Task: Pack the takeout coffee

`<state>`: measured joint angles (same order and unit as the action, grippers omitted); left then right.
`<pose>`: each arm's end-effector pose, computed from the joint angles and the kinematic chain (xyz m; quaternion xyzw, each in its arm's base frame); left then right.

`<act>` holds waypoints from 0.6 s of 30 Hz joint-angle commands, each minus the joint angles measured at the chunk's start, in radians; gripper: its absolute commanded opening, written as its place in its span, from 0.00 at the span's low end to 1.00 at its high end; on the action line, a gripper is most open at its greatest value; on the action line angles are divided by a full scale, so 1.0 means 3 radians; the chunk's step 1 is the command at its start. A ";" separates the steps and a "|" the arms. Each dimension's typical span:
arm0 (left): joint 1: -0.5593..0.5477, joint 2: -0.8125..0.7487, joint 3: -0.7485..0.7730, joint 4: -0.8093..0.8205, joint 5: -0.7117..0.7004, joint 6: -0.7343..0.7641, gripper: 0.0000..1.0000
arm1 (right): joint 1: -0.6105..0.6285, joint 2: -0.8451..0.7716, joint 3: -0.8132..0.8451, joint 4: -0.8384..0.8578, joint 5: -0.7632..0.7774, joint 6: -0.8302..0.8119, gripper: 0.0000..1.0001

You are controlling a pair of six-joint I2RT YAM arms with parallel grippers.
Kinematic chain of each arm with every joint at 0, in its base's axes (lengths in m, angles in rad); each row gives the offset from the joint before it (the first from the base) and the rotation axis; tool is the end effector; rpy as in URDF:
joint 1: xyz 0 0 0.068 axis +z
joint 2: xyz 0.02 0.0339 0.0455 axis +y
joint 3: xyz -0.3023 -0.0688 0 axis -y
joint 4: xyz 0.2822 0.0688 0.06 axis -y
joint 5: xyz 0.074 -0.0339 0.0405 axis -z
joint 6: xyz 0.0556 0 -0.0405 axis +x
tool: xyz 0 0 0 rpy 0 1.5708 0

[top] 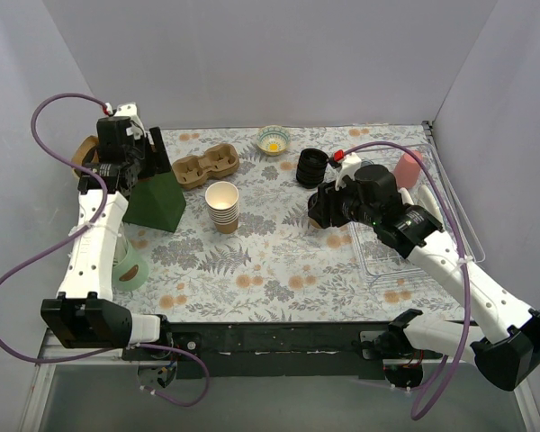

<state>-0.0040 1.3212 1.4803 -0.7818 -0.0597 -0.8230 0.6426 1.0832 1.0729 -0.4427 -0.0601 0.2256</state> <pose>0.3197 0.0020 0.4349 -0.3666 0.8104 -0.1590 0.4285 0.2202 0.1690 0.3810 -0.1910 0.8258 0.2460 0.4701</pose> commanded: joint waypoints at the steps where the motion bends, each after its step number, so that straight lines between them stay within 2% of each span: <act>1: 0.0008 -0.0027 -0.0087 0.0049 0.0071 0.0095 0.66 | 0.0016 -0.0103 0.0039 0.0136 0.0006 -0.0021 0.56; 4: 0.0008 -0.0002 -0.0123 0.0049 0.0071 0.0095 0.58 | 0.0011 -0.0123 0.0044 0.0131 0.0006 -0.0021 0.55; 12: 0.0008 0.0009 -0.0092 0.0019 -0.0103 0.0049 0.18 | 0.0016 -0.0180 0.0049 0.0131 0.0001 -0.0026 0.56; 15: 0.0008 0.0029 -0.0036 -0.0037 -0.0149 0.0049 0.12 | 0.0016 -0.0195 0.0059 0.0126 -0.0009 -0.0021 0.56; 18: 0.0008 0.0019 0.0010 -0.0068 -0.0195 0.0039 0.00 | 0.0016 -0.0226 0.0064 0.0126 -0.0014 -0.0021 0.56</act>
<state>-0.0040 1.3354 1.4464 -0.7860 -0.0826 -0.8124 0.6426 1.0454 1.0725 -0.4431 -0.0597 0.2253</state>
